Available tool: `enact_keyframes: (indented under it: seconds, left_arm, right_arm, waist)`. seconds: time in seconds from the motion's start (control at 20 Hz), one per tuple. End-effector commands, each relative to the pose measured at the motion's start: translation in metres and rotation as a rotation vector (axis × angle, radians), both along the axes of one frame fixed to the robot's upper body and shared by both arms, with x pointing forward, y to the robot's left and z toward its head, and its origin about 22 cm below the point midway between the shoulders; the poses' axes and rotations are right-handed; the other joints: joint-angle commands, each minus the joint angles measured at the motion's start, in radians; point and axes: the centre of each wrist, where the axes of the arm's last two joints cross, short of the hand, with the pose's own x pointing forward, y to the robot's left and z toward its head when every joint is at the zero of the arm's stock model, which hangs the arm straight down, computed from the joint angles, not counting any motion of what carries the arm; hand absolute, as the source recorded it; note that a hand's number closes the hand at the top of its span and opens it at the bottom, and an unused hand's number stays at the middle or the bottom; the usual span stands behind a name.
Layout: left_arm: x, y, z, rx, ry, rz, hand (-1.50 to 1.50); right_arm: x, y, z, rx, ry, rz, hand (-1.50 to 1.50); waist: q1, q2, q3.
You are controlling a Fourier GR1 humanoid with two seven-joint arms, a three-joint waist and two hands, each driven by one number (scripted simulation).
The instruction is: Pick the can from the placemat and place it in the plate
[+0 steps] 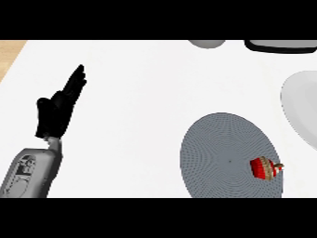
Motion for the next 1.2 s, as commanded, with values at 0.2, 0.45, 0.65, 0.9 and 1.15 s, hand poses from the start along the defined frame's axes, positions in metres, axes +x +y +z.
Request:
enact_keyframes:
  seconds: [0.2,0.45,0.65,0.9,1.15]
  left_arm:
    - [0.001,-0.014,0.011,0.003,-0.018,-0.002,0.00]
    - [0.003,-0.015,0.022,0.008,-0.025,0.006,0.00]
    - [0.007,-0.008,0.002,-0.004,-0.009,0.017,0.00]
    - [-0.009,0.011,0.002,0.013,-0.011,0.020,0.00]
    - [-0.011,-0.005,-0.009,0.007,-0.014,0.008,0.00]
  right_arm:
    - [0.015,0.026,-0.057,-0.033,0.169,0.013,-1.50]
    - [0.022,0.053,-0.093,0.085,0.224,0.021,-1.50]
    - [0.033,0.057,-0.085,0.208,0.228,0.076,-1.50]
    - [0.031,0.043,-0.069,0.505,0.126,0.047,-1.50]
    - [0.025,0.015,-0.030,0.667,0.078,-0.091,-1.50]
  waist:
    - [0.002,0.002,0.001]
    - [-0.005,-0.001,0.001]
    - [-0.017,0.002,0.000]
    - [-0.012,-0.005,0.001]
    - [-0.010,0.002,0.001]
